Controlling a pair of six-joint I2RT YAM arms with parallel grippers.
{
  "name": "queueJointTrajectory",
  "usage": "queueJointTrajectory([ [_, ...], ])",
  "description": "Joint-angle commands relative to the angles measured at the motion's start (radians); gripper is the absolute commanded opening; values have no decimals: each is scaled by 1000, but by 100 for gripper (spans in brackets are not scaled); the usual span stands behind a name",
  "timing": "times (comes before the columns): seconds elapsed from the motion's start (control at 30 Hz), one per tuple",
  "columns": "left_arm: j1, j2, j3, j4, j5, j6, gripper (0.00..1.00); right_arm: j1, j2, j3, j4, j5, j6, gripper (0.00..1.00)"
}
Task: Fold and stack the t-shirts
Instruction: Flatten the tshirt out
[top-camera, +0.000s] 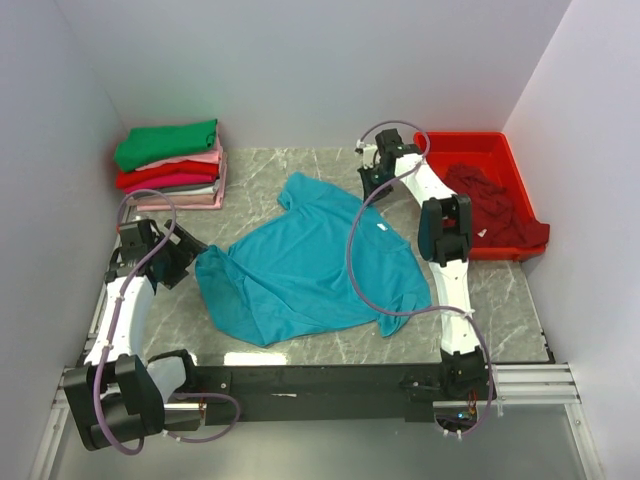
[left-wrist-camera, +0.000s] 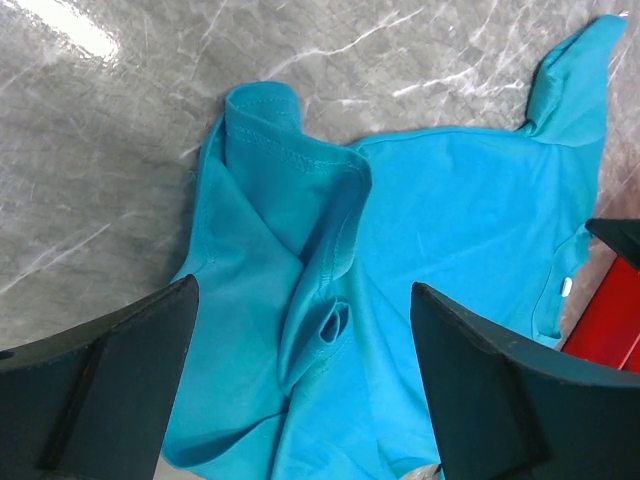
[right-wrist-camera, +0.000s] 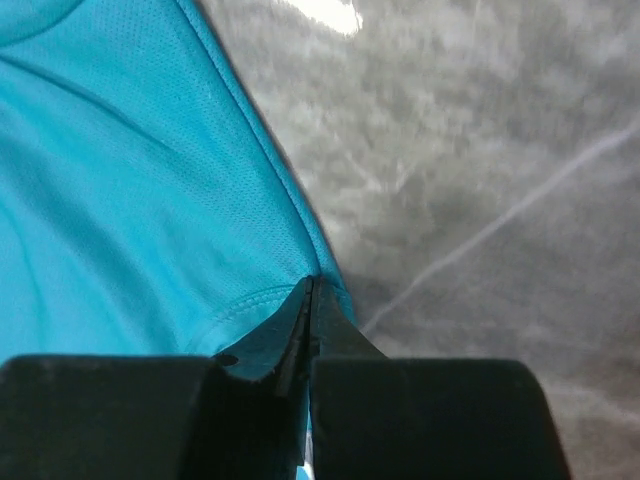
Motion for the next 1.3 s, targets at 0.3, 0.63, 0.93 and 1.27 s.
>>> queueJointTrajectory([
  [0.3, 14, 122, 53, 98, 90, 14, 83, -102, -469, -593, 176, 88, -106, 0],
  [0.63, -5, 363, 237, 126, 169, 140, 77, -100, -512, -716, 210, 29, -117, 0],
  [0.93, -84, 673, 467, 82, 59, 209, 63, -102, -494, -722, 208, 3, -112, 0],
  [1.27, -146, 809, 579, 31, 77, 230, 49, -99, -487, -741, 211, -20, -116, 0],
])
